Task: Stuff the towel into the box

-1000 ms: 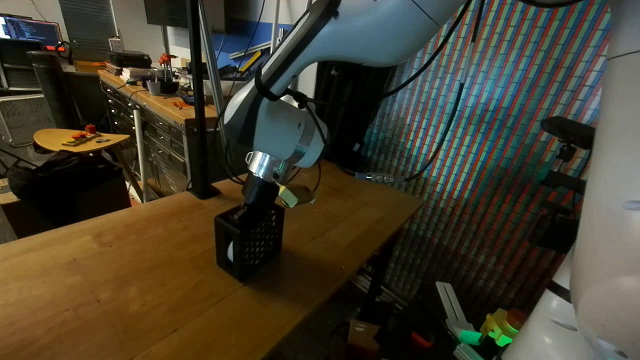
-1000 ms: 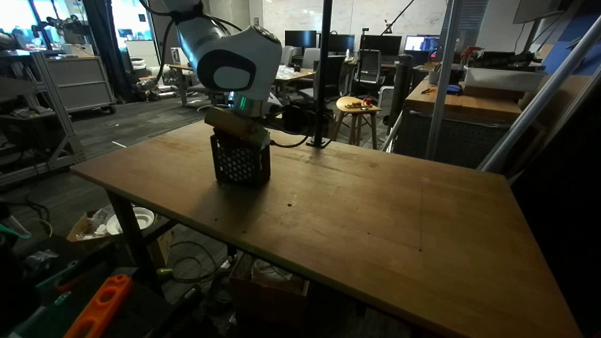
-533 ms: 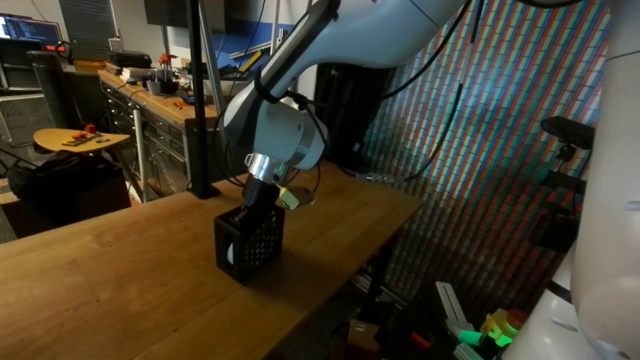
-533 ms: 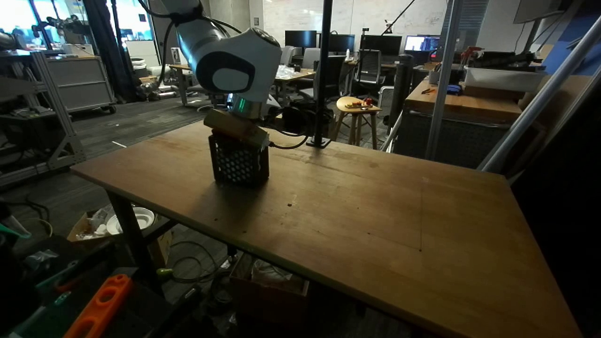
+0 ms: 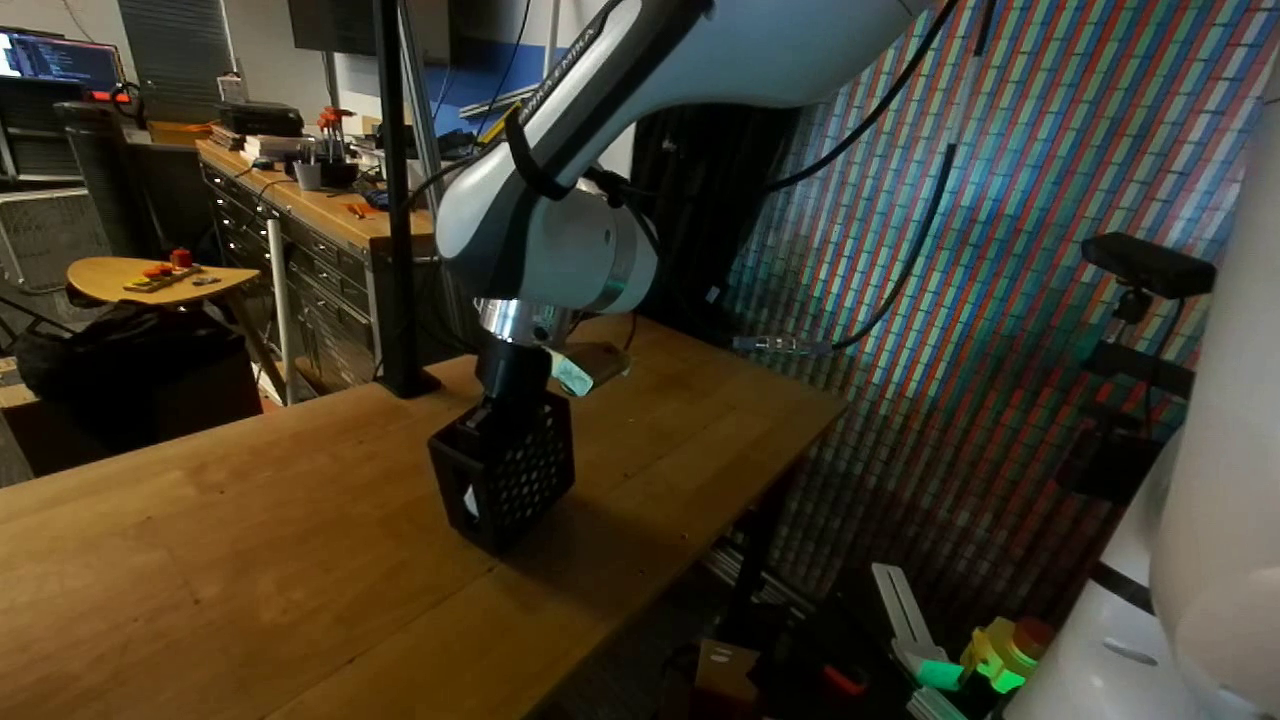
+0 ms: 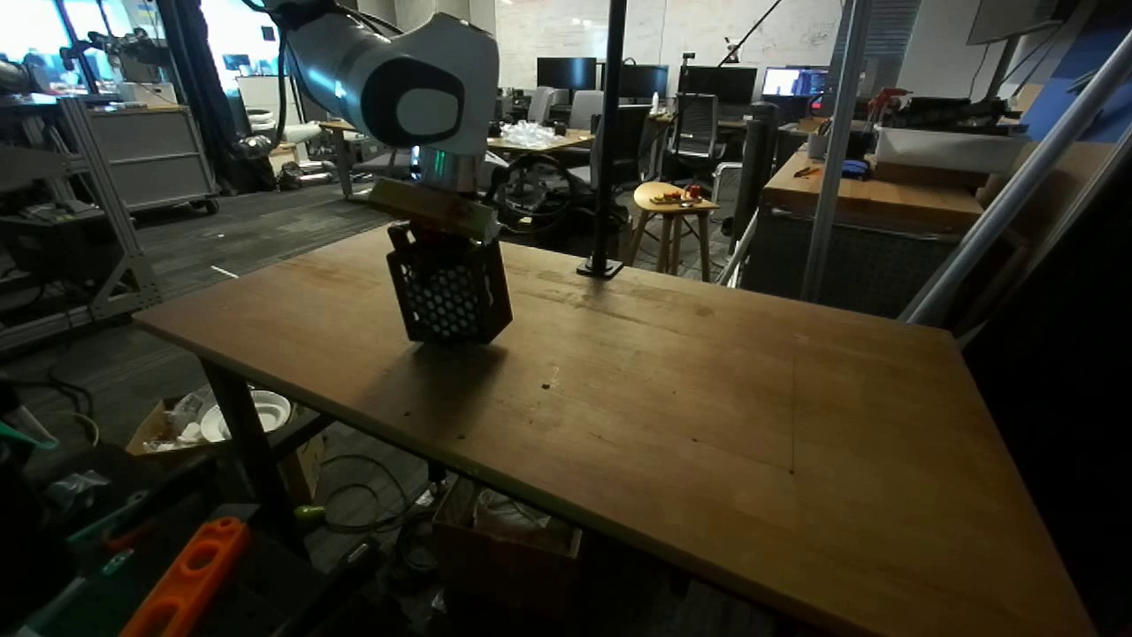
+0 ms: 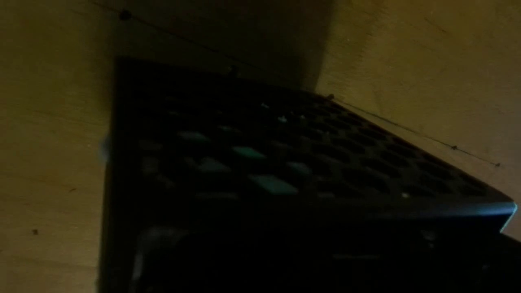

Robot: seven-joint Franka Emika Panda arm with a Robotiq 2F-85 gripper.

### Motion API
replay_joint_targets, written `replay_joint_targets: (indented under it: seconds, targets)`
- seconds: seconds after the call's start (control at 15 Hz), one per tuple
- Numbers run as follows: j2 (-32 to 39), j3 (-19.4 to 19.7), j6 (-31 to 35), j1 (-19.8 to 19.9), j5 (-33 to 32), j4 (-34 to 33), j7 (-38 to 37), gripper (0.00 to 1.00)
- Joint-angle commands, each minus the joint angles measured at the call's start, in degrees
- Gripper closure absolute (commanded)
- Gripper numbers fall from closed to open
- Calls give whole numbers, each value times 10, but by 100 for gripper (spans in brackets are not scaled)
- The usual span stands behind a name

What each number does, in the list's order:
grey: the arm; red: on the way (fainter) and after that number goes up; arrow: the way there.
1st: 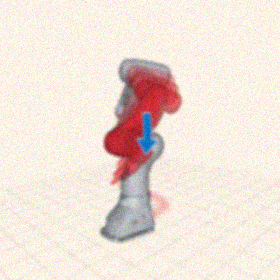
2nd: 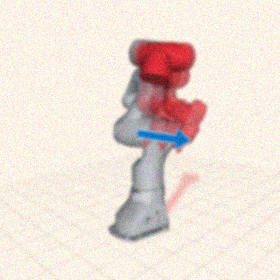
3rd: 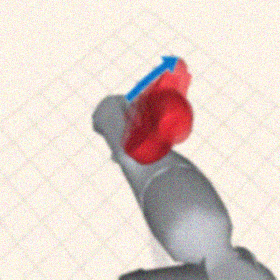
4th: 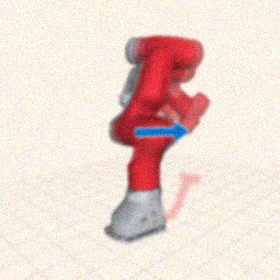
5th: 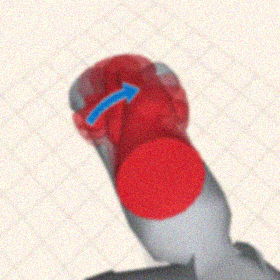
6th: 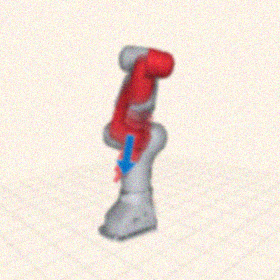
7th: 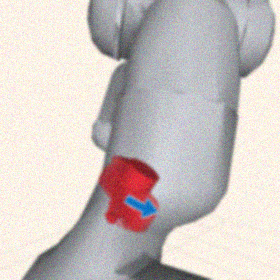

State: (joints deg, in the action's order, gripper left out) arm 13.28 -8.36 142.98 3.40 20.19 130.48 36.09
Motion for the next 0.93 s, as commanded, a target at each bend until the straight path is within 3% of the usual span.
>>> replay_joint_targets:
  seconds: [0.0,0.2,0.27,0.33,0.4,0.53,0.6,0.87]
  targets:
    - [-39,11,-23,-21,-66,9,-64,41]
    - [-47,8,-37,-26,-94,7,-89,41]
    - [-47,8,-39,-27,-97,6,-93,79]
    - [-49,8,-41,-28,-100,6,-95,81]
    - [-47,6,-41,-29,-100,4,-93,89]
    - [-49,6,-41,-29,-94,4,-88,93]
    - [-48,6,-42,-30,-97,3,-90,88]
    - [-52,9,-42,-30,-101,6,-88,87]
